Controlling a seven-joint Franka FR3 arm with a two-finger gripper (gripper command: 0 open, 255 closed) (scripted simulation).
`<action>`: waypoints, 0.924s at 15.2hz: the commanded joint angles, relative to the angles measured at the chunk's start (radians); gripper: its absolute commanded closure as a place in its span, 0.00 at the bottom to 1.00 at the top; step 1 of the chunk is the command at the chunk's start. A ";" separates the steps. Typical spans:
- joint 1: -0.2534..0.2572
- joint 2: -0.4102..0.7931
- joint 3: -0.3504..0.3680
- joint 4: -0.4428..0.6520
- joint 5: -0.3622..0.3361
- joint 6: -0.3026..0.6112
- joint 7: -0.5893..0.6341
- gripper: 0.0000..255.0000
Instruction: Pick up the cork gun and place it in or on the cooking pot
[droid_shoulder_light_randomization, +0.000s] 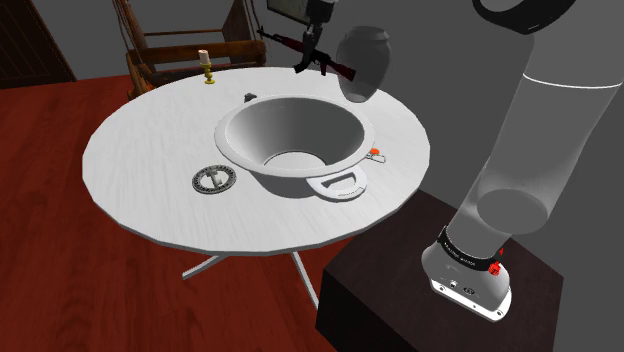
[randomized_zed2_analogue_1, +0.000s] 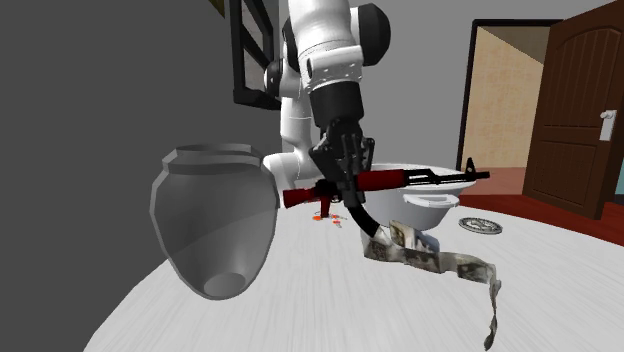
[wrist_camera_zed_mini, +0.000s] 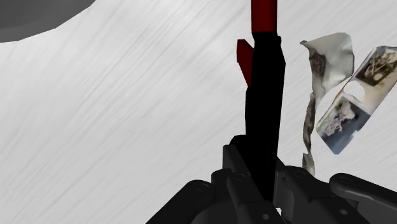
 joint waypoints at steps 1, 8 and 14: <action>0.000 -0.002 0.000 0.025 -0.003 -0.026 0.006 1.00; -0.006 0.012 -0.003 0.137 -0.003 -0.124 0.020 1.00; -0.015 0.037 -0.006 0.250 0.003 -0.214 0.030 1.00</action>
